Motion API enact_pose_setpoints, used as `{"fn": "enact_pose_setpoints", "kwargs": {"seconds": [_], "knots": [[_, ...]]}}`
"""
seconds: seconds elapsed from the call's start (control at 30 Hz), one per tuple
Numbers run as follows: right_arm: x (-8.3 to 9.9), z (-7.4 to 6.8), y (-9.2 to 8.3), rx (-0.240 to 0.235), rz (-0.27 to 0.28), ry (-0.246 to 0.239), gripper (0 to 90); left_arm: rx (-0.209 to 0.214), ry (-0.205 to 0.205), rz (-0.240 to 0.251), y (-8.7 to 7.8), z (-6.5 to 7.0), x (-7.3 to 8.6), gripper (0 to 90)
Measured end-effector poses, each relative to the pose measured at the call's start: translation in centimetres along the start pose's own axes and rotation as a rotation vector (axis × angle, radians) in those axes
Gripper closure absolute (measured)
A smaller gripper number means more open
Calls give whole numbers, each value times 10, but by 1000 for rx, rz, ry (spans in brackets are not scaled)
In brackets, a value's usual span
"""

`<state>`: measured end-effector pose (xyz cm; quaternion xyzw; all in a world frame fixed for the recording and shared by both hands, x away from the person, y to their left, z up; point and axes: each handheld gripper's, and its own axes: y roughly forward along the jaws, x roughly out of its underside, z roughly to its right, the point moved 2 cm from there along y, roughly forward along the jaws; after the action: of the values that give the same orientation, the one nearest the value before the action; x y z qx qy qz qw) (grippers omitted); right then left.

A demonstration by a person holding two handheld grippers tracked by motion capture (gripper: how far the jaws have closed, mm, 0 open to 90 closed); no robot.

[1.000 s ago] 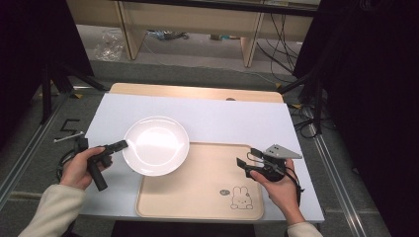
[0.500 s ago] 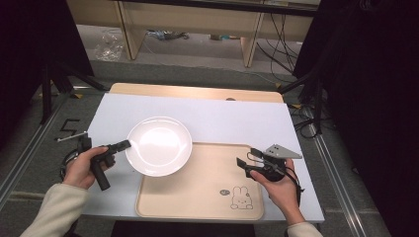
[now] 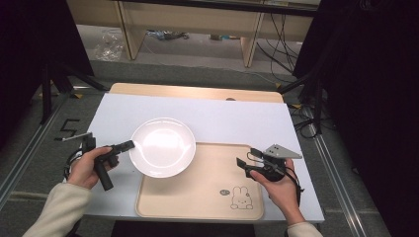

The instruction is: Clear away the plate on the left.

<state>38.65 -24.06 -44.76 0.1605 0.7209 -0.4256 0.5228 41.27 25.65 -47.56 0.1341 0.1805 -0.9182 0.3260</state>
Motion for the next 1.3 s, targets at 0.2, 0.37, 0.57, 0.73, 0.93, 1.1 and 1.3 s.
{"fn": "enact_pose_setpoints", "kwargs": {"seconds": [0.2,0.37,0.57,0.73,0.93,1.1,1.3], "knots": [[0,-1,2,-1,20,10,307,-2,-1,-8,3,0,1,864],[0,0,0,-1,0,5,307,-6,1,-16,5,1,3,864],[0,0,0,0,0,-2,307,-5,4,-23,8,2,4,864],[0,-1,2,0,20,10,307,5,7,-21,11,3,6,864],[0,0,0,0,-4,4,307,-2,9,-36,13,4,7,864],[0,-1,0,-2,-5,12,307,-1,8,-38,15,5,8,864],[0,-1,1,-3,11,14,307,0,11,-52,20,6,12,864]]}}
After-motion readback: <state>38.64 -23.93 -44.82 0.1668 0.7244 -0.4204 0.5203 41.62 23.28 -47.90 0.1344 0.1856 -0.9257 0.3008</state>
